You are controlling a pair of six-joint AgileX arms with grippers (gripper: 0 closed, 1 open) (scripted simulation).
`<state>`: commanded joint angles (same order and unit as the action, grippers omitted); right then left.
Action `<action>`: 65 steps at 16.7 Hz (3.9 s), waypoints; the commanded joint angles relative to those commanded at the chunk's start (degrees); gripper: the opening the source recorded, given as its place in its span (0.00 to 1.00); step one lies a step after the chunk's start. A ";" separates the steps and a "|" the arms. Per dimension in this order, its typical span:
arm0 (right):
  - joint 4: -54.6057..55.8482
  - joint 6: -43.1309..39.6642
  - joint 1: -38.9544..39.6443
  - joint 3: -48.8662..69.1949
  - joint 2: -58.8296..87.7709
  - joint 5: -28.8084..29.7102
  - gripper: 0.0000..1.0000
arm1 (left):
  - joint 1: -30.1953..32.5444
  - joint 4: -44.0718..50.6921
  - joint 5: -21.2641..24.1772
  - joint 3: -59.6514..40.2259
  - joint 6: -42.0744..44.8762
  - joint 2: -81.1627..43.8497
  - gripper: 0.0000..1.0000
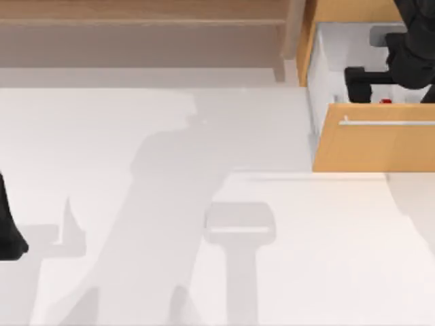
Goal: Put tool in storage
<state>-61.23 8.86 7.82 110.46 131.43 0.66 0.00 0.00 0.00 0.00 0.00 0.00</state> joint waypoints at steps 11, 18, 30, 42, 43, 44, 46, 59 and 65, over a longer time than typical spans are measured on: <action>39.91 -12.24 6.24 -23.20 -20.60 0.24 1.00 | 0.00 0.00 0.00 0.00 0.00 0.00 1.00; 78.53 -29.58 16.24 -52.05 -28.26 0.28 1.00 | 0.00 0.00 0.00 0.00 0.00 0.00 1.00; 143.84 -79.12 18.93 -91.11 -24.93 12.60 1.00 | 0.00 0.00 0.00 0.00 0.00 0.00 1.00; 161.91 -97.95 12.04 -98.14 -18.12 21.04 1.00 | 0.00 0.00 0.00 0.00 0.00 0.00 1.00; 161.75 -97.89 12.27 -97.97 -17.86 20.96 1.00 | 0.00 0.00 0.00 0.00 0.00 0.00 1.00; 161.62 -97.90 12.14 -97.76 -17.86 20.92 1.00 | 0.00 0.00 0.00 0.00 0.00 0.00 1.00; 160.39 -97.96 11.36 -96.18 -17.70 20.37 1.00 | 0.00 0.00 0.00 0.00 0.00 0.00 1.00; 157.49 -97.97 9.84 -92.74 -17.18 18.85 0.55 | 0.00 0.00 0.00 0.00 0.00 0.00 1.00; 157.49 -97.97 9.84 -92.74 -17.18 18.85 0.10 | 0.00 0.00 0.00 0.00 0.00 0.00 1.00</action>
<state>96.26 -89.12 17.66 17.72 114.25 19.51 0.00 0.00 0.00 0.00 0.00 0.00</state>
